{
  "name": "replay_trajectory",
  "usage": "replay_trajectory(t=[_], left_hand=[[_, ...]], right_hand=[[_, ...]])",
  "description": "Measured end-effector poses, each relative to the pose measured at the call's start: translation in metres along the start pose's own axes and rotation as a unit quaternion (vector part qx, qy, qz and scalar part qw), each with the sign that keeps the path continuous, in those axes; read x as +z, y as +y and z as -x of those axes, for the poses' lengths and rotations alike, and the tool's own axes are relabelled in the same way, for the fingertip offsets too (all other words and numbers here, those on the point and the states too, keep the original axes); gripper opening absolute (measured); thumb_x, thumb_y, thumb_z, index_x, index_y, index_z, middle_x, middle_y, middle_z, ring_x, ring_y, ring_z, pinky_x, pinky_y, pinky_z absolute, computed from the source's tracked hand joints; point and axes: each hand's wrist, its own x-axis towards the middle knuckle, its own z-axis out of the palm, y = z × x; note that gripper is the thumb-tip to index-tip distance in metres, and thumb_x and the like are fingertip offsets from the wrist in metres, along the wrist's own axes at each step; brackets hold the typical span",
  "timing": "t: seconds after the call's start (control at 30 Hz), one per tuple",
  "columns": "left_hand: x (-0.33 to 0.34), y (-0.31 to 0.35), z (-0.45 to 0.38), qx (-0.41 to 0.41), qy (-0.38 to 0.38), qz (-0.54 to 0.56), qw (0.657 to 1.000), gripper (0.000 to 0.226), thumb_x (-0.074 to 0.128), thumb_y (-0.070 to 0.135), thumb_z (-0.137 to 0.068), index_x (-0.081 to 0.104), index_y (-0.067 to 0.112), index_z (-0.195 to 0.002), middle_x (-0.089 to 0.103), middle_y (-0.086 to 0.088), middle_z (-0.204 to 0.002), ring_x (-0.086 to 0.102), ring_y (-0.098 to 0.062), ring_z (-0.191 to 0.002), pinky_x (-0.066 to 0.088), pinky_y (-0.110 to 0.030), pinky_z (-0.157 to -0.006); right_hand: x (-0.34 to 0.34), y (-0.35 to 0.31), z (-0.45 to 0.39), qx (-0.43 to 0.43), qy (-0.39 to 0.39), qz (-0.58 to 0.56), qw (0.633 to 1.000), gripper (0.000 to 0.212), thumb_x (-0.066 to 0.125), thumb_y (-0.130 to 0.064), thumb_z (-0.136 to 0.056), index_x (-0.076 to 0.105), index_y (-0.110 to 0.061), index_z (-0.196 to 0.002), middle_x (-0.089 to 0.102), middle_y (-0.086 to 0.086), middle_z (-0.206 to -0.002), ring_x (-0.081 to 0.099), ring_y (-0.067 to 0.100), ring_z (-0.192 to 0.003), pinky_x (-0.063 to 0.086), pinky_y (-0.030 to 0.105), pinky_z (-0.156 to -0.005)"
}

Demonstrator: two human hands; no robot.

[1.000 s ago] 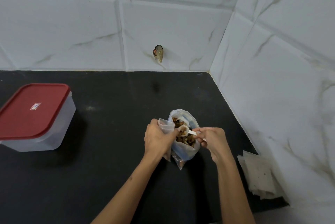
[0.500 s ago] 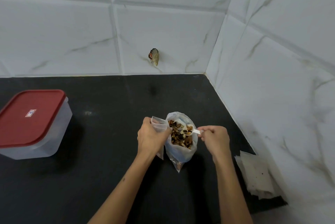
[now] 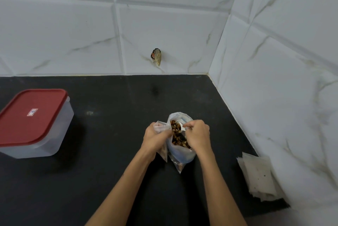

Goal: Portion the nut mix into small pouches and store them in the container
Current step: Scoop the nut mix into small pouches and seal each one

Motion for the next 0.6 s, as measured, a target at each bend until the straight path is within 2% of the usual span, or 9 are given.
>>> replay_trajectory(t=[0.13, 0.23, 0.3, 0.4, 0.53, 0.6], left_hand=[[0.001, -0.004, 0.003, 0.008, -0.008, 0.003, 1.000, 0.025, 0.067, 0.009, -0.077, 0.058, 0.014, -0.100, 0.064, -0.008, -0.100, 0.064, -0.020, -0.092, 0.057, -0.039, -0.080], [0.000, -0.002, 0.005, 0.033, -0.022, -0.022, 0.999, 0.033, 0.070, 0.021, -0.068, 0.059, 0.013, -0.098, 0.066, -0.007, -0.098, 0.066, -0.021, -0.092, 0.058, -0.043, -0.082], [-0.001, 0.000, 0.006, 0.047, -0.034, -0.043, 0.997, 0.041, 0.069, 0.029, -0.061, 0.060, 0.010, -0.097, 0.066, -0.006, -0.095, 0.066, -0.021, -0.090, 0.057, -0.043, -0.080], [0.001, -0.001, 0.006, 0.049, -0.039, -0.049, 0.997, 0.034, 0.073, 0.023, -0.069, 0.060, 0.011, -0.098, 0.066, -0.006, -0.097, 0.066, -0.020, -0.091, 0.058, -0.043, -0.082], [0.002, -0.004, 0.005, 0.049, -0.026, -0.037, 0.998, 0.028, 0.072, 0.018, -0.076, 0.058, 0.014, -0.100, 0.064, -0.004, -0.100, 0.064, -0.016, -0.092, 0.056, -0.033, -0.075], [0.002, -0.005, 0.005, 0.056, -0.024, -0.044, 0.997, 0.028, 0.071, 0.018, -0.077, 0.057, 0.014, -0.100, 0.063, -0.003, -0.099, 0.063, -0.015, -0.093, 0.056, -0.034, -0.078]], right_hand=[[-0.008, 0.012, -0.006, 0.051, -0.047, -0.035, 0.997, 0.025, 0.051, -0.005, -0.092, 0.072, -0.013, -0.104, 0.065, 0.006, -0.117, 0.060, 0.019, -0.108, 0.049, 0.025, -0.084], [-0.004, 0.020, -0.009, 0.099, -0.034, -0.111, 0.988, 0.024, 0.053, -0.005, -0.090, 0.073, -0.015, -0.098, 0.067, 0.004, -0.111, 0.062, 0.018, -0.102, 0.052, 0.031, -0.086], [0.000, 0.023, -0.009, 0.132, -0.029, -0.162, 0.977, 0.024, 0.054, -0.004, -0.089, 0.074, -0.018, -0.089, 0.069, 0.005, -0.102, 0.063, 0.017, -0.095, 0.052, 0.031, -0.083], [0.000, 0.032, -0.012, 0.167, -0.049, -0.213, 0.962, 0.029, 0.053, 0.000, -0.088, 0.074, -0.019, -0.083, 0.070, 0.008, -0.088, 0.062, 0.016, -0.081, 0.052, 0.029, -0.074], [-0.004, 0.038, -0.014, 0.191, -0.063, -0.251, 0.947, 0.028, 0.052, 0.000, -0.089, 0.073, -0.017, -0.082, 0.070, 0.008, -0.087, 0.059, 0.013, -0.076, 0.047, 0.024, -0.065], [-0.005, 0.038, -0.012, 0.191, -0.057, -0.269, 0.942, 0.029, 0.051, 0.001, -0.089, 0.074, -0.015, -0.082, 0.069, 0.009, -0.085, 0.058, 0.013, -0.074, 0.046, 0.023, -0.064]])
